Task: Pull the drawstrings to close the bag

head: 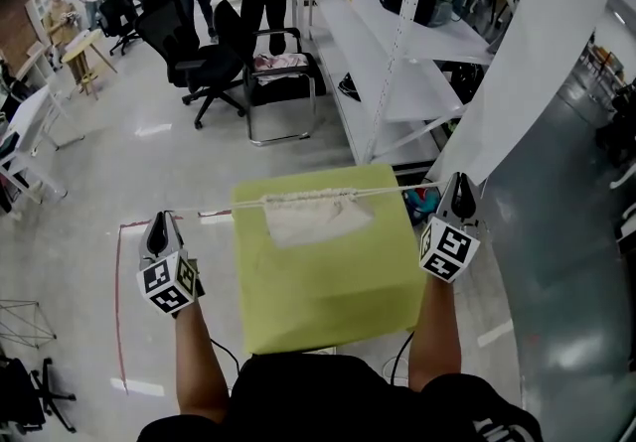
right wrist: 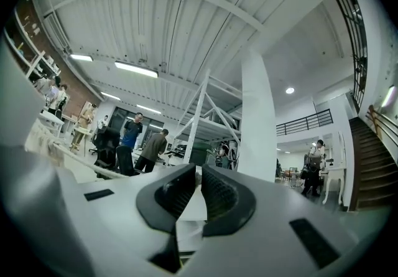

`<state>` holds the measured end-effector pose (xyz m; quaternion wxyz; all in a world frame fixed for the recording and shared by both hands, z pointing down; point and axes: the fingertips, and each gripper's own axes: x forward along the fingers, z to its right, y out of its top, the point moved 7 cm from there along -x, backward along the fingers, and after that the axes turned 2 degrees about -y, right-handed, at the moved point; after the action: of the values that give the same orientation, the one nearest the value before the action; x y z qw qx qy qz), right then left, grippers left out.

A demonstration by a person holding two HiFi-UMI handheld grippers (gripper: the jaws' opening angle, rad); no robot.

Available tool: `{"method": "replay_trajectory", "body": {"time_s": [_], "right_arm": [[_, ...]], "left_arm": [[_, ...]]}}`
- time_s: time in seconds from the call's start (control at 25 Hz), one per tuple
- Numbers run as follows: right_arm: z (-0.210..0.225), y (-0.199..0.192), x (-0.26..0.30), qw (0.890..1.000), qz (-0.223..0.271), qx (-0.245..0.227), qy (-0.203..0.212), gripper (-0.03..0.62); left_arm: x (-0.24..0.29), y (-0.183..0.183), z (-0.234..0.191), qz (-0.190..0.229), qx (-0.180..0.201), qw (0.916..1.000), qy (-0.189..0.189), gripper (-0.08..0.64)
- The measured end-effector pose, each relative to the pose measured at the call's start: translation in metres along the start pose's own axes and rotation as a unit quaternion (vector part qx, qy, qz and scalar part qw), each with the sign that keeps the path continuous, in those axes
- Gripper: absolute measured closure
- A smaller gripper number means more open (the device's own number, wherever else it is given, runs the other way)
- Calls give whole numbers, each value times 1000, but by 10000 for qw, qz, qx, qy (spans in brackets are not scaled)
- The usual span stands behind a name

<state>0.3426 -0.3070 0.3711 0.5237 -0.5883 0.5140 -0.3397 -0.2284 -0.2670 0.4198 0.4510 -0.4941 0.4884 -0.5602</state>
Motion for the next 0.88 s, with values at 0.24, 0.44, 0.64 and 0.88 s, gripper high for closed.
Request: {"method": "replay_trajectory", "body": {"time_s": [0.24,0.44,0.64,0.88], "right_arm": [[5,1,5,10000,-18,44,-6,560],[7,-4,7,10000,-38,71,-20,560],[12,-4,10,9999,-38,95,-46,560],[7,-9,12,9998,-108,117,102,560]], "left_arm": [[1,1,-3,17,-89,10000,42,517],[1,-2,-6,6,-96,9999,74,517],[2,0,-7,73,-80,9999,17,517],[7,-6,-8,28,-136,9999,-46,517]]}}
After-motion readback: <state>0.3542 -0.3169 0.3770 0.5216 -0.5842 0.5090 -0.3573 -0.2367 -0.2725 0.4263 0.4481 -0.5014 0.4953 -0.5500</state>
